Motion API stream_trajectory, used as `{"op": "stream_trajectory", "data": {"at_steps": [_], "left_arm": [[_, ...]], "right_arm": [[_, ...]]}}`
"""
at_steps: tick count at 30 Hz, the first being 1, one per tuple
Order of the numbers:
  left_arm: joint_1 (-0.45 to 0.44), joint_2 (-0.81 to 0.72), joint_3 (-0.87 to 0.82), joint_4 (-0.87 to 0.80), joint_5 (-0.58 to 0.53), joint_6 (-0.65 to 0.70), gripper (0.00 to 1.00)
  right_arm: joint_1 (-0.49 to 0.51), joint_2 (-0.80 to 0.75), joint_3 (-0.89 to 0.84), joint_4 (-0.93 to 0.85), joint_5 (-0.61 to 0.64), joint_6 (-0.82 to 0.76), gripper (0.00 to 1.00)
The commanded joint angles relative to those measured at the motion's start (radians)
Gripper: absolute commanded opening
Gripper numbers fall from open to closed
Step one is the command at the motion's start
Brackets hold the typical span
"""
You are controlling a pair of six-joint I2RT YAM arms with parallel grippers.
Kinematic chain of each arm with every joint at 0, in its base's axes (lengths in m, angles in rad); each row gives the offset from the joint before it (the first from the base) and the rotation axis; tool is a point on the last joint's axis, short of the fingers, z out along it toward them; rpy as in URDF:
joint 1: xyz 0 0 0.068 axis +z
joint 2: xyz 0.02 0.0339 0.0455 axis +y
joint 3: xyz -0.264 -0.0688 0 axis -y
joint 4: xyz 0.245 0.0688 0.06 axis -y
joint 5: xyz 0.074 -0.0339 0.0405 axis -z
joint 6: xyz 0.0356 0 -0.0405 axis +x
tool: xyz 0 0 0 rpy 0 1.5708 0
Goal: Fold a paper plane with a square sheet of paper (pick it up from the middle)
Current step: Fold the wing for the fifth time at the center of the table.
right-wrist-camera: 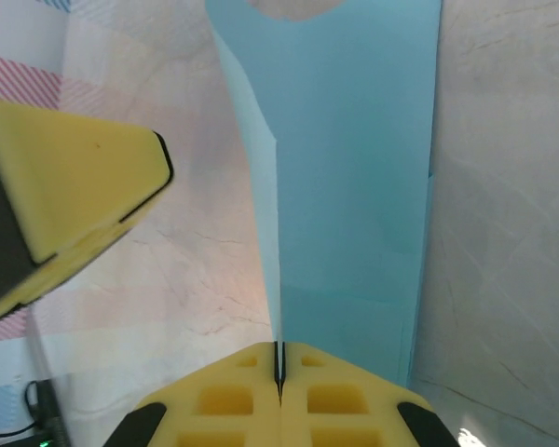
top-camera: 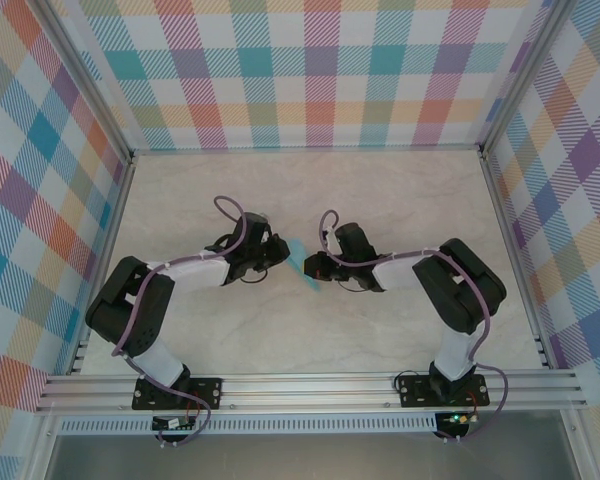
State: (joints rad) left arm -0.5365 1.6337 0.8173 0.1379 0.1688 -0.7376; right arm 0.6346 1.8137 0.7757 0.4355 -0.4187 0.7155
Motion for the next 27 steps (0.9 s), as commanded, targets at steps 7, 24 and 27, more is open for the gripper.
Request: {"op": "stream_trajectory", "data": {"at_steps": [7,24,27], "left_arm": [[-0.01,0.009,-0.029,0.097,0.044,0.031,0.13],[-0.014,0.074,-0.029,0.147,0.083,0.04,0.11],[-0.017,0.078,-0.035,0.155,0.084,0.041,0.11]], "right_arm": [[-0.021,0.079,0.02,0.047,-0.16,0.119,0.0],[-0.059,0.157,-0.002,0.139,-0.196,0.275,0.0],[-0.068,0.159,-0.016,0.159,-0.192,0.297,0.0]]}}
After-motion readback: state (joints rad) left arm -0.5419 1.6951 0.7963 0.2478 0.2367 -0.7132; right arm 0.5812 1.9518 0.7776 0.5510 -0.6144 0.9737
